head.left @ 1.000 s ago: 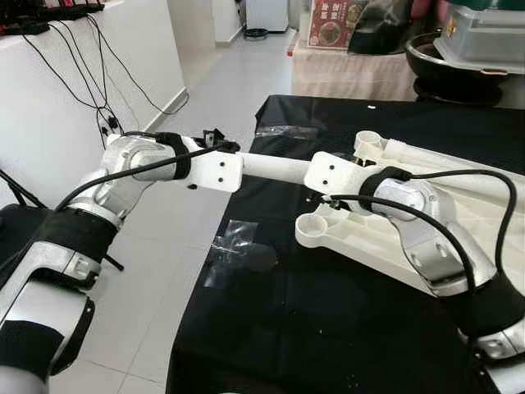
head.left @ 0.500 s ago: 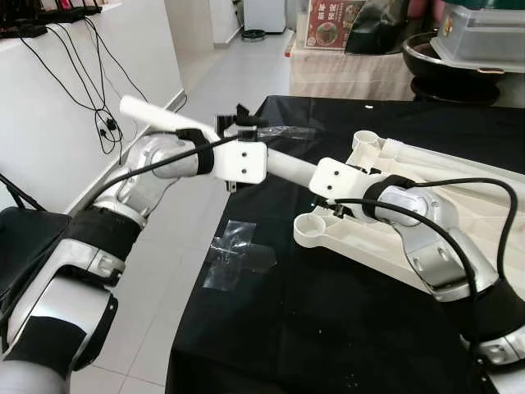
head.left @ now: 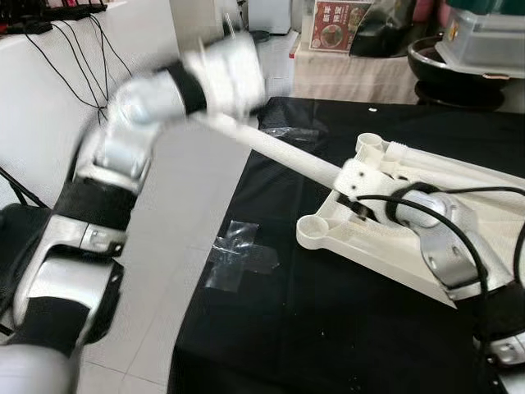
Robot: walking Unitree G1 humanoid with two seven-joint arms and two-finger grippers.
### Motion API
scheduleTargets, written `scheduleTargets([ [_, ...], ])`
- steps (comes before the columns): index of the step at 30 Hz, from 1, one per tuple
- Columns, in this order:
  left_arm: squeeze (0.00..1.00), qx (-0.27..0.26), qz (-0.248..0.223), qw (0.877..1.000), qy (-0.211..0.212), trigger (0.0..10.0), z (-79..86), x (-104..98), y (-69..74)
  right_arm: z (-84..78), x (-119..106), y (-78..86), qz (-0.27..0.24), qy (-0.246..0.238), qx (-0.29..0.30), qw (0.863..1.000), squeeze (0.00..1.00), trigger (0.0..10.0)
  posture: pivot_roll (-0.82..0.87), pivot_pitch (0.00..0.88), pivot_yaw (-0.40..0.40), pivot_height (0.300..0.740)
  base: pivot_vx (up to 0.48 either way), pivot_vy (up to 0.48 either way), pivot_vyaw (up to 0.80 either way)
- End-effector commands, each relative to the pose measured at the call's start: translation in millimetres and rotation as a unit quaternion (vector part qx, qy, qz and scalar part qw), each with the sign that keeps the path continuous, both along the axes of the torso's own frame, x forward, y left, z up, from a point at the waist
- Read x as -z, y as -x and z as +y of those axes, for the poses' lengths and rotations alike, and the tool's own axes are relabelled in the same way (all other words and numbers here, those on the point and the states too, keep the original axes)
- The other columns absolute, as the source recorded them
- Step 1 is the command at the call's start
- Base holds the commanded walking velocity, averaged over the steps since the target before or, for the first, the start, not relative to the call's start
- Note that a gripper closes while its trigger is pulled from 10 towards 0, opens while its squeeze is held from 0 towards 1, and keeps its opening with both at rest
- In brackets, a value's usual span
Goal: Building children table
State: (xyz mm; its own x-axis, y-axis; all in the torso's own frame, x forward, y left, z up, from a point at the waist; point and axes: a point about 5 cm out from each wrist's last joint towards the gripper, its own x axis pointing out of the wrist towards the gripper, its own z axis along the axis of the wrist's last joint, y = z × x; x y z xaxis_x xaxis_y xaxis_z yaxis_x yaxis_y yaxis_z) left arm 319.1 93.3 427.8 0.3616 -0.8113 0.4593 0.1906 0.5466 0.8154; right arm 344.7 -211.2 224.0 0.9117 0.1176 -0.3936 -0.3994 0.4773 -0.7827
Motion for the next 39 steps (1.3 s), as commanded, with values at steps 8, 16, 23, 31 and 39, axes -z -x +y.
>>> scheduleTargets([
  [8,0.0,0.101,0.058,0.986,0.116,10.0,8.8,-22.6,13.5,-11.7,-3.6,-4.7,-0.038,-0.032,0.036,0.998,0.0,0.0,-0.01,0.068,-0.012,0.74,0.0,0.0,0.0],
  [16,0.0,0.227,0.206,0.888,0.342,10.0,55.9,-20.7,10.9,0.5,-36.9,-16.6,-0.167,-0.332,0.032,0.928,0.0,0.0,-0.02,0.074,-0.002,0.74,0.0,0.0,0.0],
  [23,0.0,0.181,0.277,0.847,0.416,10.0,87.0,18.8,-6.4,59.1,-52.0,4.7,-0.196,-0.401,-0.158,0.881,0.0,0.0,-0.02,0.075,-0.006,0.74,0.0,0.0,0.0],
  [31,0.0,0.195,0.323,0.833,0.404,10.0,86.7,23.1,-12.5,104.9,-35.3,21.4,-0.174,-0.332,-0.256,0.891,0.0,0.0,-0.01,0.068,0.001,0.74,0.0,0.0,0.0],
  [39,0.0,0.253,0.34,0.839,0.342,10.0,67.9,16.9,-4.5,110.0,-28.3,19.3,-0.168,-0.29,-0.265,0.904,0.0,0.0,-0.02,0.061,0.009,0.74,0.0,0.0,0.0],
])
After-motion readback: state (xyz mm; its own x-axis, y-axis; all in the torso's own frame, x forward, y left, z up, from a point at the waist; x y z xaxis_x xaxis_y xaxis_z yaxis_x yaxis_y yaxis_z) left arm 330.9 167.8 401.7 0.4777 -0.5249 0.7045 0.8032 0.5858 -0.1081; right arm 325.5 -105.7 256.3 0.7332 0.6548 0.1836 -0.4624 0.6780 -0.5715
